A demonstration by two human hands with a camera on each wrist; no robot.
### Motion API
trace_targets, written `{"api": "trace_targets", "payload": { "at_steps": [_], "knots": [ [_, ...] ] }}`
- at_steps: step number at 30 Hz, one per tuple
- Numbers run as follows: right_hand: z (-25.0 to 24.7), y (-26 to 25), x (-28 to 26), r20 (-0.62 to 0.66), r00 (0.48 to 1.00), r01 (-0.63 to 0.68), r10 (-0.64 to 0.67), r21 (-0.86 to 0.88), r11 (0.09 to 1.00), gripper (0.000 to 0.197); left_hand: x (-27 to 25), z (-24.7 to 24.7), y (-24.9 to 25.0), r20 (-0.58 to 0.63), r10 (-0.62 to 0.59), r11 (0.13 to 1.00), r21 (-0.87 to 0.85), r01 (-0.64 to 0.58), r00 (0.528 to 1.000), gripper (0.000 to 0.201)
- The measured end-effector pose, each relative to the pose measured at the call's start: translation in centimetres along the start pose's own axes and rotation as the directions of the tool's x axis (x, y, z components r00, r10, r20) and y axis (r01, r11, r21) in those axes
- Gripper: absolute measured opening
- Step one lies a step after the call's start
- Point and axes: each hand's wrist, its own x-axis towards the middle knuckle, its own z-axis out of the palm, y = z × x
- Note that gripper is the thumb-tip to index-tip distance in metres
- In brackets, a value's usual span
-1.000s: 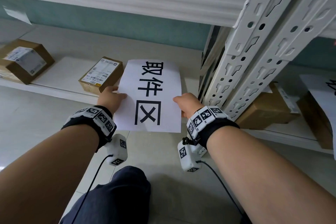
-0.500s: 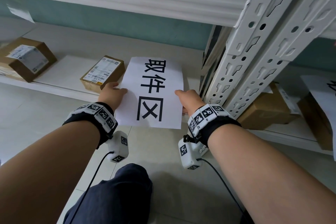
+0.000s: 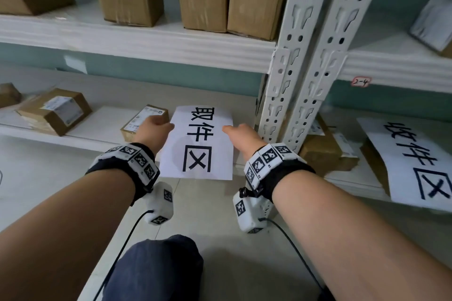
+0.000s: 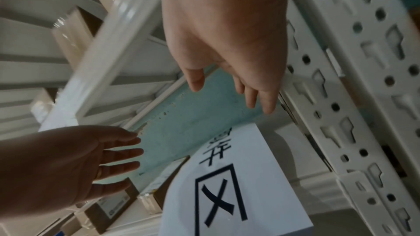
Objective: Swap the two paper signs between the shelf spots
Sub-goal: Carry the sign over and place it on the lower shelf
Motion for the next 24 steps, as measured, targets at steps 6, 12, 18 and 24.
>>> {"api": "trace_targets", "payload": {
  "at_steps": [6,12,18,24],
  "knots": [
    [-2.3,-0.6,-5.2,-0.007,0.998,0.07,-0.07,0.009,0.998,0.06,-4.4,-1.2,3.4,0.051,0.074,0.996,-0.057,-0.071,0.996,0.047],
    [-5.0,0.2,-9.8,-0.02,0.993,0.121,-0.12,0.013,0.993,0.065,-9.6,-0.8,7.0,0.092,0.192,0.981,-0.043,-0.189,0.977,0.045],
    [-9.0,1.7,-14.2,-0.071,0.988,0.145,-0.139,0.101,0.984,0.067,-14.4,0.8,10.2,0.12,0.308,0.951,-0.04,-0.305,0.944,0.042],
    [-13.1,3.9,-16.0,-0.142,0.976,0.185,-0.164,0.15,0.971,0.063,-17.7,4.2,12.8,0.199,0.362,0.932,-0.06,-0.357,0.911,0.041]
  ]
}}
